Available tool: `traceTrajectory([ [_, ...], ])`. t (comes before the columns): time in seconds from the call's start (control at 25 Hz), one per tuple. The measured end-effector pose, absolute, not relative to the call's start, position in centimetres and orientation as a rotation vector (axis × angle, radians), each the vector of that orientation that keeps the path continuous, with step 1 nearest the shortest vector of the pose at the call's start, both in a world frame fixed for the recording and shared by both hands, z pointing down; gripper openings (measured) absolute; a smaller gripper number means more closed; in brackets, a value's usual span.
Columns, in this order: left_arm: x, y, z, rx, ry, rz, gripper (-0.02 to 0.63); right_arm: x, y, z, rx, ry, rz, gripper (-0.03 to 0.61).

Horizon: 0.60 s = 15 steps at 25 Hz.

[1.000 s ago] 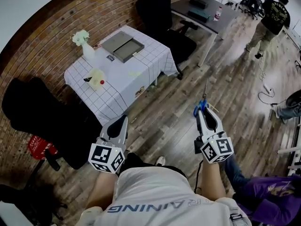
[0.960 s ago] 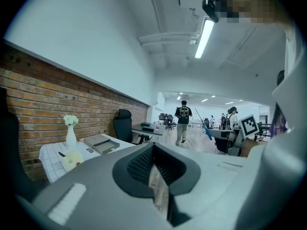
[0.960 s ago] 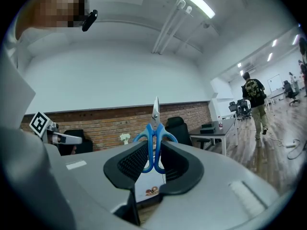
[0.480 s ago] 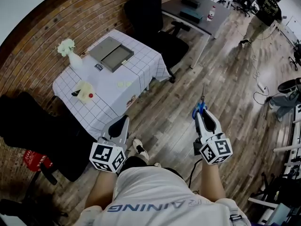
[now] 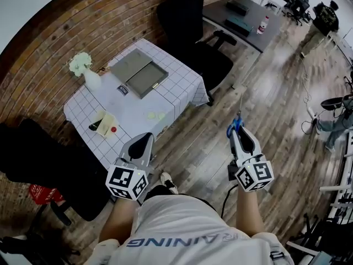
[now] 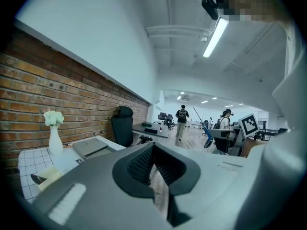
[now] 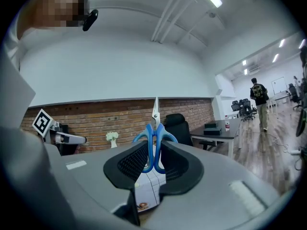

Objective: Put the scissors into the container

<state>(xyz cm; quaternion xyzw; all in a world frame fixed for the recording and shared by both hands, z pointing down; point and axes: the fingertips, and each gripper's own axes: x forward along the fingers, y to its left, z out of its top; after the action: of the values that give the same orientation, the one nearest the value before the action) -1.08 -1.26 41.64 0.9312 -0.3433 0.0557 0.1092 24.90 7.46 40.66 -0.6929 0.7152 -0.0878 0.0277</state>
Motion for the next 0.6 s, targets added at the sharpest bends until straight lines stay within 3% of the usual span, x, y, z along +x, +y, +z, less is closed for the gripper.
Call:
traceTrajectory([
  [0.6,-7.6,-14.5,43.2,2.619,-1.17,0.124,0.0,18.2,-10.1,41.7,-1.987,2.427,-0.3,0.103],
])
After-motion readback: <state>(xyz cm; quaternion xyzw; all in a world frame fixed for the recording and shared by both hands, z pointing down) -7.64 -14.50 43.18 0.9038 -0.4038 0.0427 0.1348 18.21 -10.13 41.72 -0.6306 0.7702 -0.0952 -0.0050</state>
